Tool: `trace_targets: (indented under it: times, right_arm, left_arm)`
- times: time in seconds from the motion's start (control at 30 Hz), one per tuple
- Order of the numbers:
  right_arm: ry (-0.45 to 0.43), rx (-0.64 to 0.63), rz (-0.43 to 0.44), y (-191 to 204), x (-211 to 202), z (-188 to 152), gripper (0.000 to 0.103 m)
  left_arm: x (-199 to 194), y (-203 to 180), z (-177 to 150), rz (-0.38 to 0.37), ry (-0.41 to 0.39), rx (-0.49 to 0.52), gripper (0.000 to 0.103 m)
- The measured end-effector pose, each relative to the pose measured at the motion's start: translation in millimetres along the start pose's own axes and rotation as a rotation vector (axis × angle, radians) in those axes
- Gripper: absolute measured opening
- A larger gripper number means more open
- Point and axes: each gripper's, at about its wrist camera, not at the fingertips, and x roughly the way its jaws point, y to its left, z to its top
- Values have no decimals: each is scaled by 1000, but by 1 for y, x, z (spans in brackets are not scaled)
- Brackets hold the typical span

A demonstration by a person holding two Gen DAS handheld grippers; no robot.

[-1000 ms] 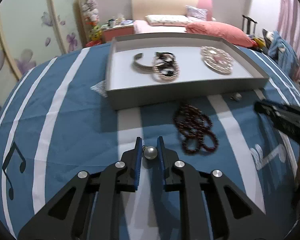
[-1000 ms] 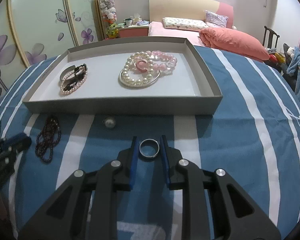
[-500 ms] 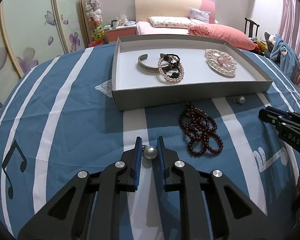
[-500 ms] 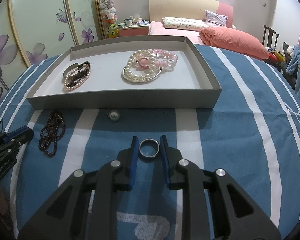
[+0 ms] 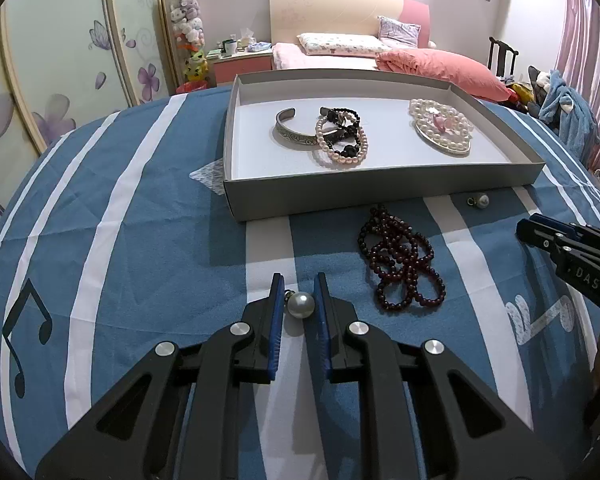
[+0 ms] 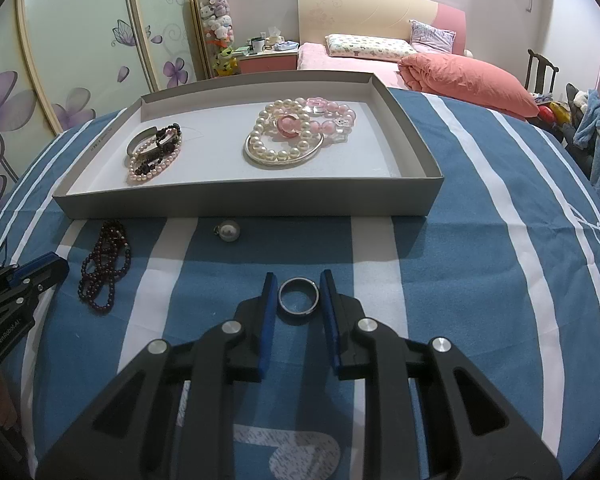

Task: Organize jewelry
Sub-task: 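Grasp the silver ring with the right tool while the left tool grasps the pearl earring, then carry the ring into the tray and open the right tool while the left tool carries the earring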

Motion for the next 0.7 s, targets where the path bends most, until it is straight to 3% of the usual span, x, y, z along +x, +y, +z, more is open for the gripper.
trace_targets:
  times: [0.17,0.33,0.7]
  right_arm:
    - [1,-3,-3,2,-1,0,22]
    - [-9,36,63,1,-9,-6,22]
    - [-150,65,113,7,-45,2,22]
  left_arm:
    - [0,1,0,-1,1,-5,16]
    - [-5,11,2,-22,-3,-50,16]
    - [-32,9,9,-52,-104,-75,16]
